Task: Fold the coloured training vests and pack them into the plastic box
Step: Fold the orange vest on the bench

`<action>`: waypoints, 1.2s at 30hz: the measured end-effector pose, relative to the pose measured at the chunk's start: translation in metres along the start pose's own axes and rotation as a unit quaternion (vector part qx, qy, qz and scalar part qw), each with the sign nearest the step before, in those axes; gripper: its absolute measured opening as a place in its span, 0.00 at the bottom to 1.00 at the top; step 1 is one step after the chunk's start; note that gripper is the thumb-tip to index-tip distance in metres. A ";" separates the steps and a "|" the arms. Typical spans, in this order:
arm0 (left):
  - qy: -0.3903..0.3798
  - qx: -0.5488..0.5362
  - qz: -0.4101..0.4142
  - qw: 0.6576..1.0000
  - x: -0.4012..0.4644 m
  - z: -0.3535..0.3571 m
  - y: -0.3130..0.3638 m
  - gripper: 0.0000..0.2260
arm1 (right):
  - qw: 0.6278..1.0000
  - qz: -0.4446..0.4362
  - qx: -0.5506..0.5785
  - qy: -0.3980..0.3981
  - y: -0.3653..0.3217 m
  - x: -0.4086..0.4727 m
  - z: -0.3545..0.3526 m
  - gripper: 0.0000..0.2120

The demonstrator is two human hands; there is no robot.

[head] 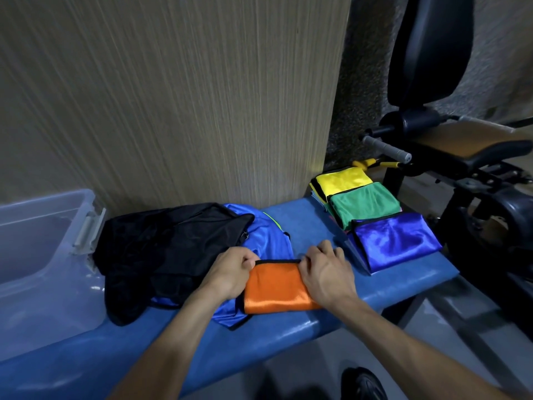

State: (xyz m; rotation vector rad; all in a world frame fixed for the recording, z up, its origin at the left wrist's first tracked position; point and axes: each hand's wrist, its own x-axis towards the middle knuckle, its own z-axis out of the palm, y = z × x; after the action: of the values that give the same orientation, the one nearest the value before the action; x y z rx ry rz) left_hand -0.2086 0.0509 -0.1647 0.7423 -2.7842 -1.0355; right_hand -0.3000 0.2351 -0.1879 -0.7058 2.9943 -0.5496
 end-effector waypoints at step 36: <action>0.067 0.205 0.250 0.944 -0.032 0.052 -0.012 0.25 | 0.981 0.026 0.193 0.019 0.001 0.010 -0.026 0.10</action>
State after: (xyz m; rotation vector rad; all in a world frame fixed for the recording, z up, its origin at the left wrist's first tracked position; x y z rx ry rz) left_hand -0.1879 0.0887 -0.2090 0.0945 -2.8561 -0.3079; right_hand -0.3121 0.2400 -0.1630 -0.5862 2.7974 -1.1097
